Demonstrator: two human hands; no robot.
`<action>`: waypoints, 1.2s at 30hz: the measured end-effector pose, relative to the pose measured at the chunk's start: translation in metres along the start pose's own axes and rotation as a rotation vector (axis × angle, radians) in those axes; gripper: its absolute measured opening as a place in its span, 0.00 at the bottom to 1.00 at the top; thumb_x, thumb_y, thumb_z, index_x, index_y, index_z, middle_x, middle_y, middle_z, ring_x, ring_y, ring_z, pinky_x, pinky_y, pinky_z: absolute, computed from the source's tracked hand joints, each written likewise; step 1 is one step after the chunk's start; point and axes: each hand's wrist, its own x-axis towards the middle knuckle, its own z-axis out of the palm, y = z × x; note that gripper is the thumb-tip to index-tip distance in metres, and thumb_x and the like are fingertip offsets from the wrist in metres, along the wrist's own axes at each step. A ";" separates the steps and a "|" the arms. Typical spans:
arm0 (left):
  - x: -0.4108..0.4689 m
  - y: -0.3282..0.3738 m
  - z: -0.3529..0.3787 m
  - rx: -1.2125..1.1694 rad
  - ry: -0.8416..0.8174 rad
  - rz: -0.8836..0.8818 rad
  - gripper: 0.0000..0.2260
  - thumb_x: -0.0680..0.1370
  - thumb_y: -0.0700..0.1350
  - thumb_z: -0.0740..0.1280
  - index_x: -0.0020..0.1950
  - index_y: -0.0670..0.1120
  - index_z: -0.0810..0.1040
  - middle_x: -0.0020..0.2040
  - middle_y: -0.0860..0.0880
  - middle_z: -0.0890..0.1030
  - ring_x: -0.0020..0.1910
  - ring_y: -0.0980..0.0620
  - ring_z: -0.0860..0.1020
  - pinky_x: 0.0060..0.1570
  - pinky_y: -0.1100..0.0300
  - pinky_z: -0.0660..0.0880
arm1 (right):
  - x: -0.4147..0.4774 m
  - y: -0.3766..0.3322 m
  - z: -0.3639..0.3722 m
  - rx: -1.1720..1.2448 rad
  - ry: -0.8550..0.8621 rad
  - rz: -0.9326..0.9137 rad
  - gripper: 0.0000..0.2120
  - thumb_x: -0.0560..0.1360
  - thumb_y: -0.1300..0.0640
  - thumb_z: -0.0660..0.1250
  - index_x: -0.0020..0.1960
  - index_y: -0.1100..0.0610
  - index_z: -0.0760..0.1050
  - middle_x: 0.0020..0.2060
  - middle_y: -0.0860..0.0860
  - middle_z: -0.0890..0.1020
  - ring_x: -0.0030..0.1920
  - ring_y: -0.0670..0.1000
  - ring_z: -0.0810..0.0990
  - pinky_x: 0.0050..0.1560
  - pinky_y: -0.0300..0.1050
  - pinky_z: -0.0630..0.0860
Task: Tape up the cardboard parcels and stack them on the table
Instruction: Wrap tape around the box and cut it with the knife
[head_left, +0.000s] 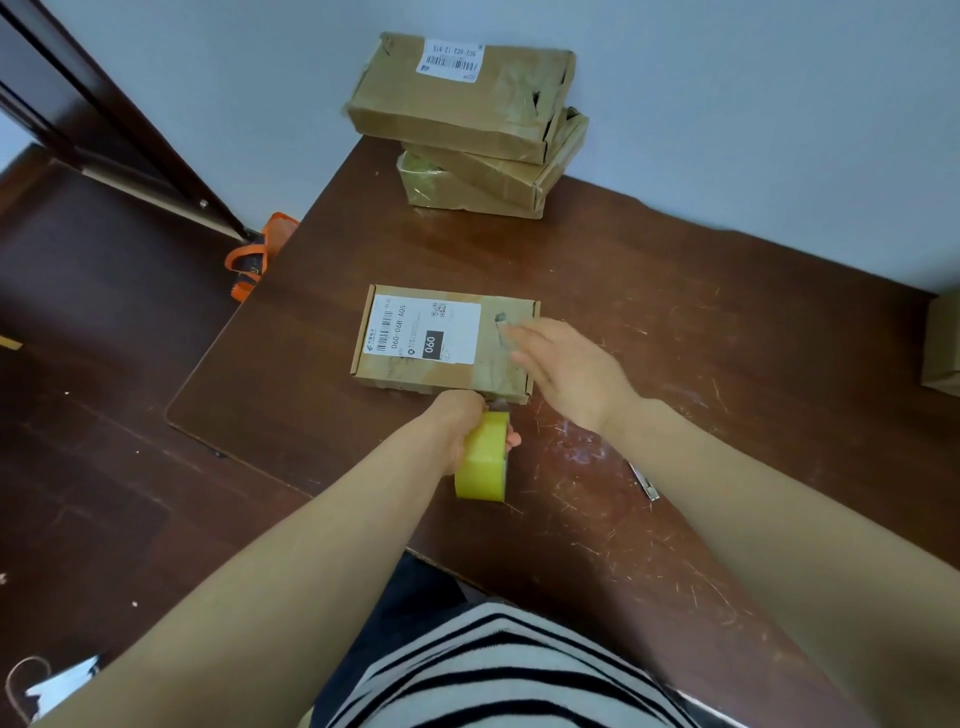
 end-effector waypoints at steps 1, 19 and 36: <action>-0.001 0.000 0.000 0.006 0.002 0.005 0.16 0.83 0.39 0.49 0.42 0.39 0.73 0.25 0.42 0.75 0.18 0.50 0.75 0.20 0.65 0.72 | 0.012 -0.006 0.005 -0.002 -0.077 -0.072 0.23 0.83 0.52 0.50 0.76 0.57 0.57 0.75 0.54 0.61 0.75 0.53 0.58 0.74 0.47 0.55; -0.011 0.000 -0.032 0.060 0.037 -0.054 0.14 0.82 0.39 0.52 0.44 0.35 0.71 0.21 0.42 0.75 0.17 0.50 0.74 0.19 0.65 0.72 | 0.030 0.002 0.052 -0.467 -0.199 -0.219 0.34 0.81 0.40 0.47 0.77 0.58 0.38 0.77 0.55 0.40 0.77 0.55 0.39 0.73 0.48 0.32; -0.026 0.006 -0.035 -0.033 -0.023 0.047 0.12 0.82 0.42 0.57 0.44 0.37 0.74 0.24 0.42 0.77 0.20 0.49 0.76 0.22 0.63 0.74 | 0.039 -0.003 0.032 -0.310 -0.447 -0.141 0.38 0.78 0.54 0.57 0.77 0.54 0.36 0.76 0.51 0.35 0.75 0.50 0.33 0.72 0.47 0.32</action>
